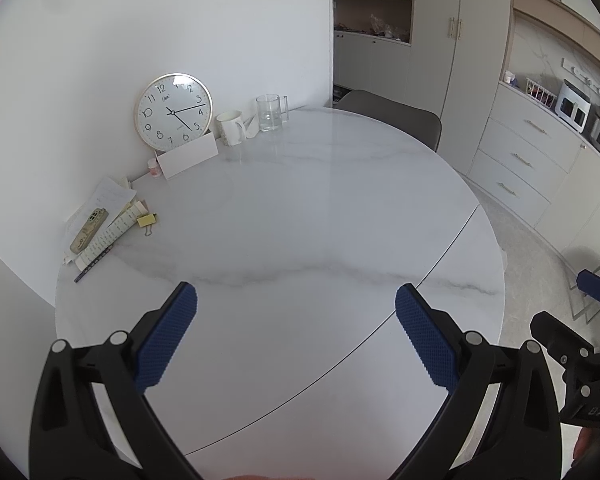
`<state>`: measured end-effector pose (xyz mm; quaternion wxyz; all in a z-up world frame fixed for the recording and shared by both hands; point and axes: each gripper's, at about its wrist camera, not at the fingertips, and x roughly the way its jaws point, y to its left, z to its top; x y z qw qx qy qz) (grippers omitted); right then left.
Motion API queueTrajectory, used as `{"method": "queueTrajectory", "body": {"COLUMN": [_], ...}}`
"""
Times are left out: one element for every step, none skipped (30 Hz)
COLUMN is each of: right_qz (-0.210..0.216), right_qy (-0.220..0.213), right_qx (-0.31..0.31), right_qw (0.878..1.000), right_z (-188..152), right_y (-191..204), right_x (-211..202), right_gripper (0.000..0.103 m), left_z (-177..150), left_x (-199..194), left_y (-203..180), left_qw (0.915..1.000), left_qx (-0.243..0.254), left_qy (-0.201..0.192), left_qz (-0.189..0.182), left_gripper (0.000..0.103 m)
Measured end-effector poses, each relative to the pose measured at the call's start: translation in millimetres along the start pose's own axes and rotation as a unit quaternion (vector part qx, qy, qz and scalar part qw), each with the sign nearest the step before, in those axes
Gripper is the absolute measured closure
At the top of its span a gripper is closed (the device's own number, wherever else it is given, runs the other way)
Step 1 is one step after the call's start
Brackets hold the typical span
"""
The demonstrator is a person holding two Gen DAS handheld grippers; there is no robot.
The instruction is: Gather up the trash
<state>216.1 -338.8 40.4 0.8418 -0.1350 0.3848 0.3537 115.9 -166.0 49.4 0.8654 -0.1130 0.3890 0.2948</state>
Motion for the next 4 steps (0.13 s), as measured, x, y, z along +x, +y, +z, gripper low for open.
{"method": "queueTrajectory", "body": {"right_qz": [0.000, 0.000, 0.001, 0.001], "right_qy": [0.000, 0.001, 0.001, 0.002], "right_qx": [0.000, 0.000, 0.000, -0.001], "right_qw": [1.000, 1.000, 1.000, 1.000], "right_z": [-0.1, -0.1, -0.2, -0.7], "right_y": [0.3, 0.8, 0.9, 1.0], "right_x": [0.2, 0.4, 0.5, 0.4], "right_gripper": [0.002, 0.002, 0.002, 0.002], "left_z": [0.0, -0.2, -0.4, -0.4], "left_x": [0.3, 0.3, 0.4, 0.5], "left_y": [-0.2, 0.2, -0.2, -0.3], "left_qw": [1.0000, 1.0000, 1.0000, 1.0000], "left_qx": [0.000, 0.000, 0.000, 0.001], "left_qy": [0.001, 0.001, 0.001, 0.002], "left_qz": [0.000, 0.000, 0.000, 0.000], "left_gripper": [0.008, 0.008, 0.008, 0.008]}}
